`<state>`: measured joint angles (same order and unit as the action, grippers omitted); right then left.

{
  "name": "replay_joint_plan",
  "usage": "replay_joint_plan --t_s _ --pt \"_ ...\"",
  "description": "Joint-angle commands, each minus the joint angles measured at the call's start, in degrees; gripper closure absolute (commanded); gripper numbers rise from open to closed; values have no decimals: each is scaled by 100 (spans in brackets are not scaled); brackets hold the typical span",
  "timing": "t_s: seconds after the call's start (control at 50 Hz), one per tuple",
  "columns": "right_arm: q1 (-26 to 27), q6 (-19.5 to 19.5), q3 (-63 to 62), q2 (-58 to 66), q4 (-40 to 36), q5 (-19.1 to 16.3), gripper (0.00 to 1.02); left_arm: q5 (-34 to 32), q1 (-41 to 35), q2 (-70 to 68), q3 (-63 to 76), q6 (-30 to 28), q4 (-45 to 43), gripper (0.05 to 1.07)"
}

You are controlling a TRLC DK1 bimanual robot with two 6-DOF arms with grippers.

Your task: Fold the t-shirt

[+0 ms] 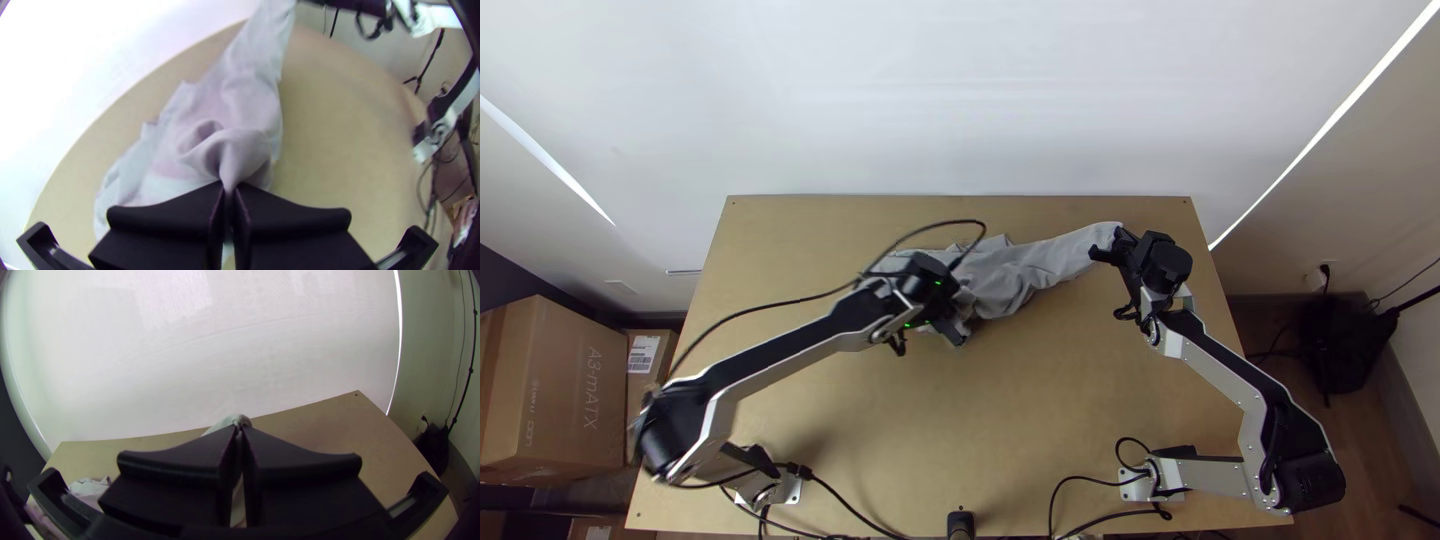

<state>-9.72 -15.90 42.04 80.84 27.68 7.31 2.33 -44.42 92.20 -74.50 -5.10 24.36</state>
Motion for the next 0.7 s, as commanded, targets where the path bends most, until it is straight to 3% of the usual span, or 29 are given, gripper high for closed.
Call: replay_joint_plan --t_s 0.0,0.16,0.34,0.68 --pt "14 -97 32 -121 132 77 100 -321 189 -976 76 -87 587 104" --pt "-66 -106 -135 -182 132 77 100 -1305 514 -1987 471 -518 1554 104" --pt "-233 -97 -188 -165 141 77 100 -1903 672 -2251 1658 -1335 1774 104" --pt "-320 -80 -179 -130 132 77 100 -2017 874 -132 1482 -1414 139 104"
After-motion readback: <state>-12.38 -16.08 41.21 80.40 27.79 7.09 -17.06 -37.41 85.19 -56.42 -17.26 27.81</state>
